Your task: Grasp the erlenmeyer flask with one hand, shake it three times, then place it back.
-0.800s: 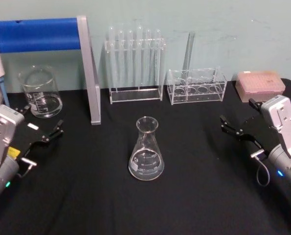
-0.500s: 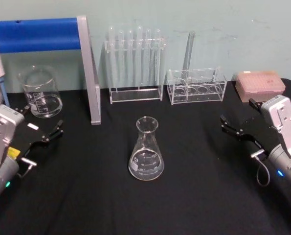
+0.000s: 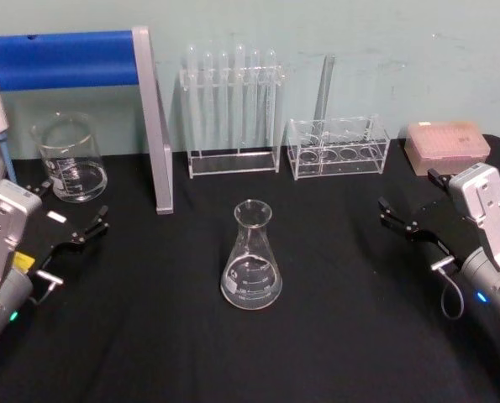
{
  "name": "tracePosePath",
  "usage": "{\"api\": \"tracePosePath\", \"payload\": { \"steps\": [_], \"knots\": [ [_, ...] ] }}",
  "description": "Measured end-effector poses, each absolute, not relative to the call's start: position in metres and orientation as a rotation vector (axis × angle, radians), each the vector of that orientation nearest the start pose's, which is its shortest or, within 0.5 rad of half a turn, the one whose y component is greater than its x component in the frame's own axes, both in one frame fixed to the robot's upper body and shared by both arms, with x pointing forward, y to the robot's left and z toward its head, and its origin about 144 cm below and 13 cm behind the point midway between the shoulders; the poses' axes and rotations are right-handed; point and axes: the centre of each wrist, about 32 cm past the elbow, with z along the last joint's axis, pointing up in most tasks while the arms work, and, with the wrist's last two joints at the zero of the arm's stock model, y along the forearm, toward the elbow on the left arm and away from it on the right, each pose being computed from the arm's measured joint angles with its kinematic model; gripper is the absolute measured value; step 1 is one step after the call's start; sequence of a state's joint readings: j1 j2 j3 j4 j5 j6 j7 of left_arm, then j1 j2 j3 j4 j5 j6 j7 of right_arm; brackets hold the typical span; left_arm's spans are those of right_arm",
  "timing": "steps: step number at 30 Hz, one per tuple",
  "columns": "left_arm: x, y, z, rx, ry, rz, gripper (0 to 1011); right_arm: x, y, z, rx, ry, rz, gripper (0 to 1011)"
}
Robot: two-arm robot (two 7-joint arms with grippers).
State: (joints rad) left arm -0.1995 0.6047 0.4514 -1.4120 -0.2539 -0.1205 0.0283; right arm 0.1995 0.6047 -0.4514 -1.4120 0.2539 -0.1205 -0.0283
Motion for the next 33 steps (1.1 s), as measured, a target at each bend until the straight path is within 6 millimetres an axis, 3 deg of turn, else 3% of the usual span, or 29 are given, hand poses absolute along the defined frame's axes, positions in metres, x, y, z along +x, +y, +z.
{"api": "tracePosePath", "payload": {
  "steps": [33],
  "knots": [
    [0.4886, 0.3097, 1.1398, 0.304, -0.285, 1.248, 1001, 0.4886, -0.3097, 1.1398, -0.304, -0.285, -1.248, 1000]
  ]
}}
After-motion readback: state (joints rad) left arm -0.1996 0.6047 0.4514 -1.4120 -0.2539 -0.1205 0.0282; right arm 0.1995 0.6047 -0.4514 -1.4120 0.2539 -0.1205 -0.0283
